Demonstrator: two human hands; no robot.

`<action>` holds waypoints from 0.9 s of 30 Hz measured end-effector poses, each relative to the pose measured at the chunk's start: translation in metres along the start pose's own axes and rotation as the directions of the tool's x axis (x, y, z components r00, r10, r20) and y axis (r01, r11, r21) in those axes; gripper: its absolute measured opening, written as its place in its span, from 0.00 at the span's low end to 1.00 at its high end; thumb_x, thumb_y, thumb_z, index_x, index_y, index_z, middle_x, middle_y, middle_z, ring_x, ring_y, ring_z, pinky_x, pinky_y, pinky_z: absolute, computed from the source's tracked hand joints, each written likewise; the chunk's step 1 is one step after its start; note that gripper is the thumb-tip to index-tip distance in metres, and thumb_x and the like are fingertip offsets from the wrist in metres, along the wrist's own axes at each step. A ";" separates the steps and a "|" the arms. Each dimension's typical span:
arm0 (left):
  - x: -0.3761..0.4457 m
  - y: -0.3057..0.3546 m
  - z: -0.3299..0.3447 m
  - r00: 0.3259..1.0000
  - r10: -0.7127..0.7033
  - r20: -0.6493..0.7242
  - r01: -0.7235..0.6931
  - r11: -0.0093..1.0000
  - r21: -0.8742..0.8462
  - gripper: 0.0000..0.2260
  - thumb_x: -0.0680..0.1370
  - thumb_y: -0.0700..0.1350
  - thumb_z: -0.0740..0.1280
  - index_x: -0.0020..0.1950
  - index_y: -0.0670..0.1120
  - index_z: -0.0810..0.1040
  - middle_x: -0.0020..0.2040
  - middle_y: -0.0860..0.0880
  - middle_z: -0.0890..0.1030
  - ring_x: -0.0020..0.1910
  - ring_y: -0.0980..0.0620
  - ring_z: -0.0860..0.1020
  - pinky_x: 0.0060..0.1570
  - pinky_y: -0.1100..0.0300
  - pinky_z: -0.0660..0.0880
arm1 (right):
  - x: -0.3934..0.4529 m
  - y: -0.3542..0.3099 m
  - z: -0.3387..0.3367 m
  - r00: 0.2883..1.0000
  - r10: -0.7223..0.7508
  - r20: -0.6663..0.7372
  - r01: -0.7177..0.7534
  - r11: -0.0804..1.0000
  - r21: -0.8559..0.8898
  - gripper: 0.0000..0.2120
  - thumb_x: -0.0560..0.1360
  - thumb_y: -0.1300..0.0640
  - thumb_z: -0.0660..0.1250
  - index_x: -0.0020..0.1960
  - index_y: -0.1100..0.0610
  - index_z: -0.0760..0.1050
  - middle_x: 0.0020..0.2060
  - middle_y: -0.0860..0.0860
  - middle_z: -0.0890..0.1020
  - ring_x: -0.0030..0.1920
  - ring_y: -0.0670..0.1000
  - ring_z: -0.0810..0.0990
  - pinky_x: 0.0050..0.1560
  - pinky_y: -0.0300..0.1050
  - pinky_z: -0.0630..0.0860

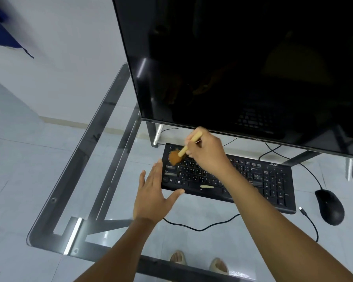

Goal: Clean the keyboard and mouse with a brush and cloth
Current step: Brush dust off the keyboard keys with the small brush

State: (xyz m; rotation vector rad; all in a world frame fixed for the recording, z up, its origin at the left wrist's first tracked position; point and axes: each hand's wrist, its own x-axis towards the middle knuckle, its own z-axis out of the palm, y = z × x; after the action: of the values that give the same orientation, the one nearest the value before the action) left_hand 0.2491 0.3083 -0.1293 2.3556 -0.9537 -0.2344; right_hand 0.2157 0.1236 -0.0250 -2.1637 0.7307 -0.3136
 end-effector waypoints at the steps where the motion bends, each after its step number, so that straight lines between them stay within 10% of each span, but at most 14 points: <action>1: 0.000 0.000 0.000 1.000 -0.001 0.002 0.001 1.000 0.000 0.42 0.74 0.70 0.61 0.78 0.49 0.50 0.77 0.52 0.61 0.76 0.57 0.56 0.76 0.52 0.44 | 0.000 0.000 0.004 1.000 -0.027 -0.008 0.026 0.997 -0.068 0.02 0.79 0.60 0.63 0.48 0.57 0.74 0.40 0.48 0.79 0.40 0.48 0.80 0.39 0.41 0.78; 4: 0.000 0.000 -0.001 1.000 0.003 -0.002 -0.003 1.000 -0.018 0.42 0.74 0.70 0.61 0.78 0.50 0.49 0.77 0.53 0.61 0.76 0.57 0.57 0.76 0.52 0.44 | 0.003 -0.003 0.007 0.990 -0.074 -0.121 0.064 0.994 -0.087 0.01 0.79 0.60 0.63 0.49 0.57 0.73 0.43 0.48 0.77 0.41 0.43 0.78 0.38 0.38 0.75; 7: 0.000 0.001 -0.001 1.000 -0.004 0.002 0.004 1.000 -0.024 0.41 0.74 0.70 0.61 0.78 0.52 0.47 0.77 0.54 0.61 0.76 0.57 0.57 0.76 0.53 0.43 | 0.000 -0.009 0.018 0.994 -0.102 0.048 0.105 0.994 -0.045 0.03 0.79 0.59 0.63 0.47 0.57 0.73 0.39 0.47 0.82 0.36 0.36 0.79 0.34 0.30 0.72; 12: 0.000 0.002 -0.002 1.000 -0.013 -0.004 0.012 0.999 -0.039 0.42 0.73 0.69 0.62 0.78 0.53 0.45 0.77 0.54 0.60 0.76 0.58 0.56 0.76 0.53 0.43 | 0.001 -0.011 0.020 0.988 -0.113 -0.101 0.106 0.992 -0.068 0.02 0.79 0.59 0.63 0.47 0.56 0.73 0.45 0.50 0.78 0.41 0.47 0.78 0.39 0.44 0.77; 15: 0.001 0.002 -0.002 1.000 -0.016 0.009 0.016 0.999 -0.031 0.42 0.74 0.69 0.62 0.78 0.52 0.46 0.77 0.54 0.60 0.75 0.65 0.50 0.76 0.55 0.41 | -0.006 -0.010 0.020 0.994 -0.091 0.060 0.090 0.996 0.019 0.04 0.79 0.57 0.63 0.46 0.56 0.74 0.37 0.46 0.82 0.33 0.39 0.77 0.33 0.32 0.70; 19: 0.001 0.004 -0.003 1.000 -0.022 0.009 0.022 0.999 -0.043 0.43 0.73 0.70 0.62 0.78 0.52 0.44 0.77 0.54 0.59 0.73 0.68 0.47 0.76 0.55 0.41 | -0.005 -0.002 0.014 0.987 -0.050 -0.151 0.052 0.999 0.011 0.02 0.78 0.60 0.64 0.47 0.56 0.74 0.43 0.48 0.79 0.39 0.45 0.77 0.38 0.37 0.72; 23: 0.000 0.010 -0.009 0.998 -0.065 0.013 0.066 0.995 -0.069 0.47 0.72 0.67 0.67 0.78 0.51 0.41 0.74 0.59 0.55 0.65 0.77 0.31 0.75 0.50 0.48 | -0.011 -0.008 0.020 0.999 0.006 0.049 -0.012 0.991 0.134 0.03 0.78 0.59 0.65 0.46 0.56 0.75 0.36 0.47 0.83 0.38 0.45 0.83 0.41 0.40 0.81; 27: -0.001 0.009 -0.009 0.983 -0.166 0.079 0.173 0.981 -0.092 0.49 0.69 0.72 0.64 0.76 0.58 0.34 0.74 0.65 0.44 0.74 0.59 0.37 0.74 0.47 0.54 | -0.012 -0.013 0.021 0.989 -0.089 -0.118 0.095 0.994 0.048 0.02 0.78 0.59 0.65 0.46 0.55 0.74 0.43 0.47 0.79 0.39 0.41 0.77 0.38 0.30 0.72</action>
State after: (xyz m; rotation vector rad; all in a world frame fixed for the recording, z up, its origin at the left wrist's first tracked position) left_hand 0.2461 0.3083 -0.1165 2.3519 -0.7548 -0.4251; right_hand 0.2207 0.1503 -0.0276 -2.1457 0.6801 -0.5050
